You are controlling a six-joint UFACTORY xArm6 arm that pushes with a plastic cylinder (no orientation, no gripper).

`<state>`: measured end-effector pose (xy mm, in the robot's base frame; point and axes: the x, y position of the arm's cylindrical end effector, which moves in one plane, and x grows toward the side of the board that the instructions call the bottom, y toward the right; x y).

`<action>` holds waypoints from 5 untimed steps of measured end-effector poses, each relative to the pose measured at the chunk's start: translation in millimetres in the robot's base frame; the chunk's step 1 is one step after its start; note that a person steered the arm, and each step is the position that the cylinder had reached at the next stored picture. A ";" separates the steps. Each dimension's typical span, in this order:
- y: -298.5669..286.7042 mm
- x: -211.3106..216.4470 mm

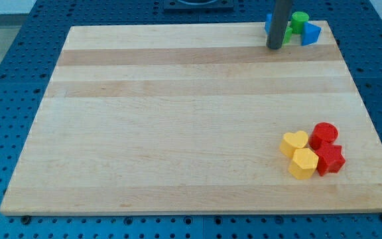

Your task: Place the red blocks at the right center of the board

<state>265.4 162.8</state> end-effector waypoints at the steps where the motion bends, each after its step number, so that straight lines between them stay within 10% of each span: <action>1: 0.0 7.6; 5: 112.5 194.5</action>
<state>459.9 275.3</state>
